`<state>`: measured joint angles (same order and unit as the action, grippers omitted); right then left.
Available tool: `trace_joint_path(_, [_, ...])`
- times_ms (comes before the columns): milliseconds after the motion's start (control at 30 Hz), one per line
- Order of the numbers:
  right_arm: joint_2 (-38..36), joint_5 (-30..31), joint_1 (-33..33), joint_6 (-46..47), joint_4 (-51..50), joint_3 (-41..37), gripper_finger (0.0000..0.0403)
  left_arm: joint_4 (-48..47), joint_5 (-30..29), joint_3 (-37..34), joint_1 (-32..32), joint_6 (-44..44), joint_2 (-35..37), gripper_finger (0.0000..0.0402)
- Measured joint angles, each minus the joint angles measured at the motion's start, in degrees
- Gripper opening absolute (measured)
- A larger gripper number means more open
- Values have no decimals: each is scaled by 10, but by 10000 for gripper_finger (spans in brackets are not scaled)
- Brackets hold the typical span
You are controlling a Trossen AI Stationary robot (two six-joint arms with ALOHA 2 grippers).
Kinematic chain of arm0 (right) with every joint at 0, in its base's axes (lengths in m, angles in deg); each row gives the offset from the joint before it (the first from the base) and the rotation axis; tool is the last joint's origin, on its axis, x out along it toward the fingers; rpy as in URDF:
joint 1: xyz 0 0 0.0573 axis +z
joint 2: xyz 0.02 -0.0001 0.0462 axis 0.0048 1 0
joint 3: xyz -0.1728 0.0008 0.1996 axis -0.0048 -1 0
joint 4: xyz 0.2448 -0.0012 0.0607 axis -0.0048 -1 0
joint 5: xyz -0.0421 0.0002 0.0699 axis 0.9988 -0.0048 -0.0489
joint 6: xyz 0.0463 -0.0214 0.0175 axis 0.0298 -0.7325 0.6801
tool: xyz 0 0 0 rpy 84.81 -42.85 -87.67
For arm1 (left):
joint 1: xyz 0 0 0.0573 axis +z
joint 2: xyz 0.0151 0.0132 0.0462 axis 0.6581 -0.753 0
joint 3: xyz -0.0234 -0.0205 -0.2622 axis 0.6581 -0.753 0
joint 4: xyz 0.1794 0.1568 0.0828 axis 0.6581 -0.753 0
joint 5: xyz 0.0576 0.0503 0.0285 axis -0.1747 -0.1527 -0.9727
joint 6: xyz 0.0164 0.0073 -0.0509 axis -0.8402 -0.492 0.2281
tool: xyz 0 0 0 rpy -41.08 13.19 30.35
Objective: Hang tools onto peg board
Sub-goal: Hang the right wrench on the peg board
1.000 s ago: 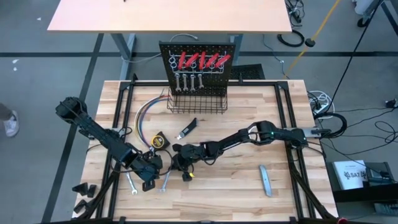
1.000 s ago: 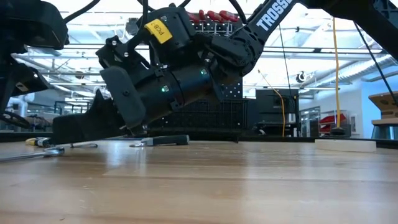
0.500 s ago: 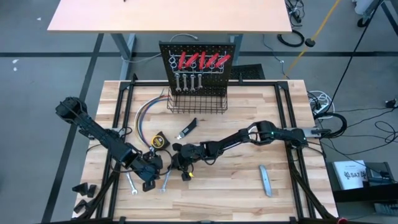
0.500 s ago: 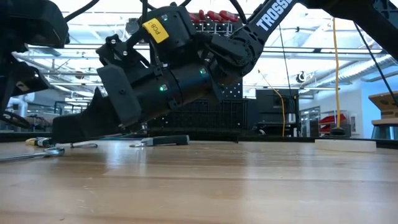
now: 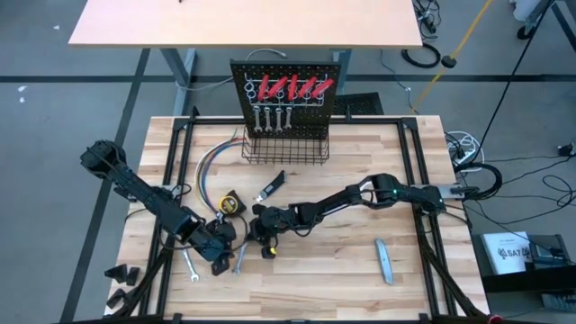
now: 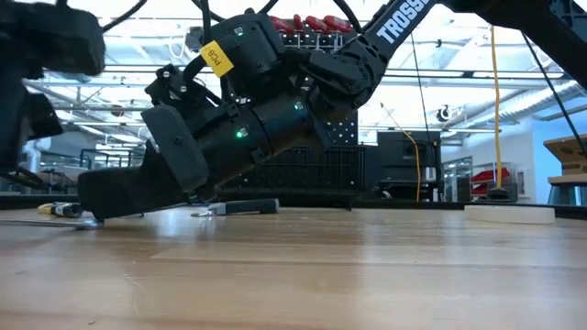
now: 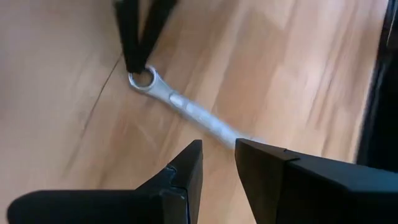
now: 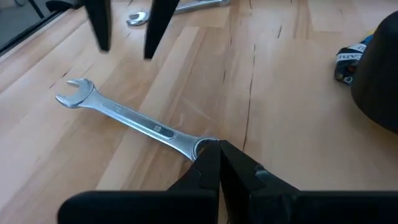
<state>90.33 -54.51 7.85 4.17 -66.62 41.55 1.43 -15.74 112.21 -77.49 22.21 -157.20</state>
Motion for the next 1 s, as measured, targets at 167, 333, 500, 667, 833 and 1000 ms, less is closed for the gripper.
trace_joint_path(167, [0, 0, 0, 4, -3, 0, 0, 91, 36, -43, 14, 140, -18, 100])
trace_joint_path(333, [0, 1, 0, 4, -7, 0, 0, 98, 56, -77, 25, 217, -30, 100])
trace_joint_path(500, [0, 1, 0, 4, -21, 0, 0, 194, 62, -97, 30, 213, -29, 100])
trace_joint_path(667, [0, 0, -1, 4, -20, 0, 0, 229, 67, -99, 30, 199, -29, 100])
trace_joint_path(833, [0, 0, -1, 4, -19, -1, 0, 204, 52, -100, 29, 198, -40, 100])
trace_joint_path(1000, [1, 1, -1, 4, -19, -1, 0, 243, 51, -100, 30, 198, -66, 100])
